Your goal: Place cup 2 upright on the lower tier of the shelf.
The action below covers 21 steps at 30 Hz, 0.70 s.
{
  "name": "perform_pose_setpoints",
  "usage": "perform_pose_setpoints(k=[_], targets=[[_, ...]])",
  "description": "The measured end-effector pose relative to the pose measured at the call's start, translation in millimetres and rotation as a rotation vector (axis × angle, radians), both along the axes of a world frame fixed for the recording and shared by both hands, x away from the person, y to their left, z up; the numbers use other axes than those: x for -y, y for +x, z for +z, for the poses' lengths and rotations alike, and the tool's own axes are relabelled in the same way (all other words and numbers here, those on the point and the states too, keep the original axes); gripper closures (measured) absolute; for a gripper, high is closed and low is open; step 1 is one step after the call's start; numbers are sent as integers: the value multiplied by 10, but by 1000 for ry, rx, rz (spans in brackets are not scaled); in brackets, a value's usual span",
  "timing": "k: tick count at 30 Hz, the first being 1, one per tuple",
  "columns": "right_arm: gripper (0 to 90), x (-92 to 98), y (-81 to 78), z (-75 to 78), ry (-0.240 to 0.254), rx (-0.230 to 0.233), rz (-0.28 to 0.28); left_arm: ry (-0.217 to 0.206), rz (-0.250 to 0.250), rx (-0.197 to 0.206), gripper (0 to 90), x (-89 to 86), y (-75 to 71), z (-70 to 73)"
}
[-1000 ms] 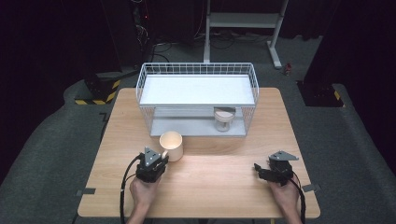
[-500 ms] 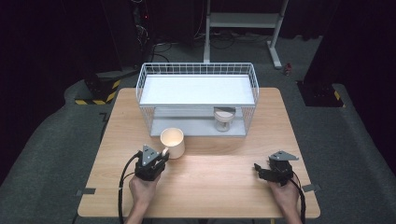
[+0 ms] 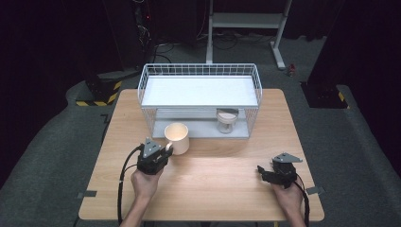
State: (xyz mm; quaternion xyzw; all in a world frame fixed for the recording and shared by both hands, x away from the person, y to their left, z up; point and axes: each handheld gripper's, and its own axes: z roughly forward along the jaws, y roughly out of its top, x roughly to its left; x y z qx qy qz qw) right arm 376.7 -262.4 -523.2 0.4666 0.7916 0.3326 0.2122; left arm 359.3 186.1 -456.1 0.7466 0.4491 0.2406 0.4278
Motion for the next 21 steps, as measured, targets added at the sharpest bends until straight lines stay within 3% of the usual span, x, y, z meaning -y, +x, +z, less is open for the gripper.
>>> perform_pose_setpoints(k=[7, 19, 21], targets=[[281, 1, 1, 0, -1, 1, 1, 1, -17, 28, 803, 63, 111, 48], [281, -1, -1, 0, 0, 0, 0, 31, -12, 50, 803, 113, 316, 113], [281, 0, 0, 0, 0, 0, 0, 51, -9, 64, 803, 136, 350, 115]])
